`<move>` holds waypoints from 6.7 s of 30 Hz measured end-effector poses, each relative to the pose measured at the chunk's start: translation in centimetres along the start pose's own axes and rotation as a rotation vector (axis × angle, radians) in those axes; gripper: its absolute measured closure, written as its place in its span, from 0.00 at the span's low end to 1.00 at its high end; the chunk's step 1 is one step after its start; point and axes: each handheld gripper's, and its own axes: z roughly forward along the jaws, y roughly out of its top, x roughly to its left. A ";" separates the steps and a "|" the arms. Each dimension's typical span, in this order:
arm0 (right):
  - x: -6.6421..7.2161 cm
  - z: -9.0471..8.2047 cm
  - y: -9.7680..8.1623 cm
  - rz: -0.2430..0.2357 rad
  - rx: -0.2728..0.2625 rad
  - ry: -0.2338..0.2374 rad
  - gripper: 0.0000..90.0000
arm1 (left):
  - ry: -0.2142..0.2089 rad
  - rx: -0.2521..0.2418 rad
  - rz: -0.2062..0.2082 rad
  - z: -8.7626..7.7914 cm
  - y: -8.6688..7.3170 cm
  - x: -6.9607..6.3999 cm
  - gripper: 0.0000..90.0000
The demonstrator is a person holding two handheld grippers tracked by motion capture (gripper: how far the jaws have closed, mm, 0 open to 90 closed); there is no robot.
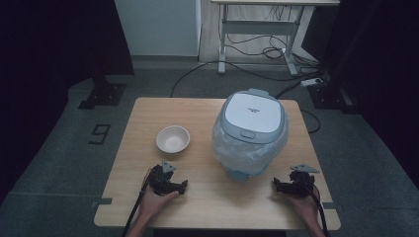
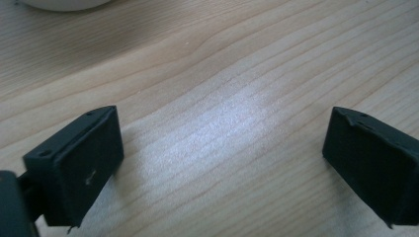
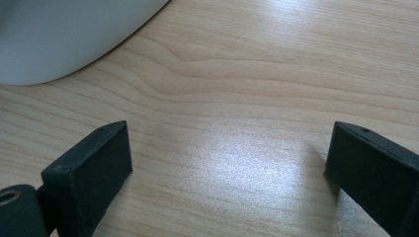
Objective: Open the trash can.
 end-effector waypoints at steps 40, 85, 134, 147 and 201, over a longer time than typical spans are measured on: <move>-1.4 -3.4 -0.4 0.012 -0.155 0.116 0.52 | 0.003 -0.007 -0.004 -0.4 -0.4 0.1 0.04; -1.6 -13.0 6.7 -0.009 -0.465 0.362 1.00 | 0.002 -0.009 -0.005 -0.4 -0.4 0.1 0.04; 6.0 -14.5 17.0 -0.177 -0.507 0.522 1.00 | 0.002 -0.007 -0.005 -0.4 -0.4 0.1 0.04; 7.9 -13.0 17.5 -0.194 -0.467 0.554 1.00 | 0.002 -0.007 -0.005 -0.4 -0.4 0.1 0.04; 8.7 -11.5 17.8 -0.172 -0.399 0.582 1.00 | 0.002 -0.007 -0.004 -0.4 -0.4 0.1 0.04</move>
